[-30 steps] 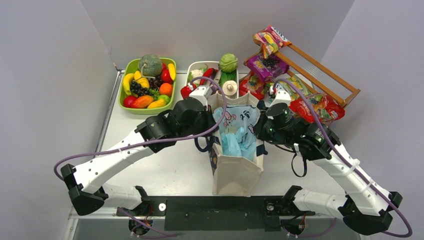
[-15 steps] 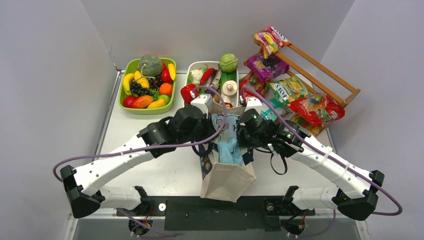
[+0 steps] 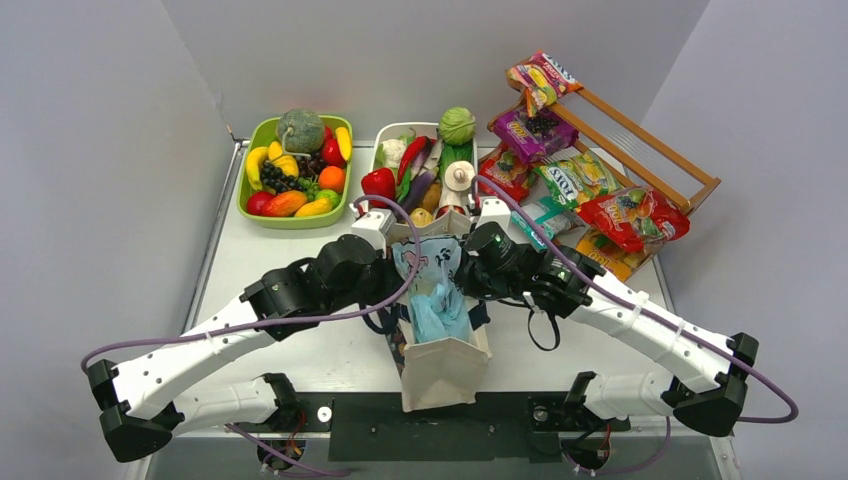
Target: Place the food into the grocery bag and tie it
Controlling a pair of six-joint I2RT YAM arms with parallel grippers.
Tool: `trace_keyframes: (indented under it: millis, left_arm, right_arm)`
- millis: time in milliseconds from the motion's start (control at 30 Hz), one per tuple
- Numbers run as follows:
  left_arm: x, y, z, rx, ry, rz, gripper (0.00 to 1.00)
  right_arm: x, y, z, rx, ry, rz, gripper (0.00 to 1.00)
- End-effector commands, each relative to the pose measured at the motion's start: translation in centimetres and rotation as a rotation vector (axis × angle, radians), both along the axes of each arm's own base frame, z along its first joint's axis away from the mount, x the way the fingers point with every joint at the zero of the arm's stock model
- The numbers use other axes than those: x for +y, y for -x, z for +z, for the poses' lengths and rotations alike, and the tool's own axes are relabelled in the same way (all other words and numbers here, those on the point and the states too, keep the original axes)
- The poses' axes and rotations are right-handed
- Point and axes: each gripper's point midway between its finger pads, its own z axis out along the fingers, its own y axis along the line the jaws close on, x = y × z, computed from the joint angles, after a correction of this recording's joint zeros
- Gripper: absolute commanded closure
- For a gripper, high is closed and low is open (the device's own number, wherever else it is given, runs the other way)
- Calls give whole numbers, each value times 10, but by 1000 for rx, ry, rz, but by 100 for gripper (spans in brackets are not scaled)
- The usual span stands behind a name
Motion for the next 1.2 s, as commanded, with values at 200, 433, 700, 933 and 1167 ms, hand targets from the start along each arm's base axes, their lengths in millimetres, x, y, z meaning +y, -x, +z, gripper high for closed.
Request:
trace_keyframes:
  millis: [200, 433, 700, 933, 1167]
  left_arm:
    - [-3, -21, 74, -191, 131, 11, 100]
    - [22, -35, 44, -194, 91, 80, 100]
    - [46, -25, 38, -204, 66, 105, 44]
    - [72, -18, 59, -210, 0, 145, 28]
    - [120, -16, 81, -283, -106, 250, 27]
  right_arm:
    - [49, -24, 87, -168, -292, -7, 100]
    - [37, -25, 67, -165, -291, -68, 100]
    - [22, -13, 44, -135, -272, -73, 61]
    - [10, -11, 66, -169, -274, -79, 45]
    - [-16, -10, 93, -232, -266, -126, 21]
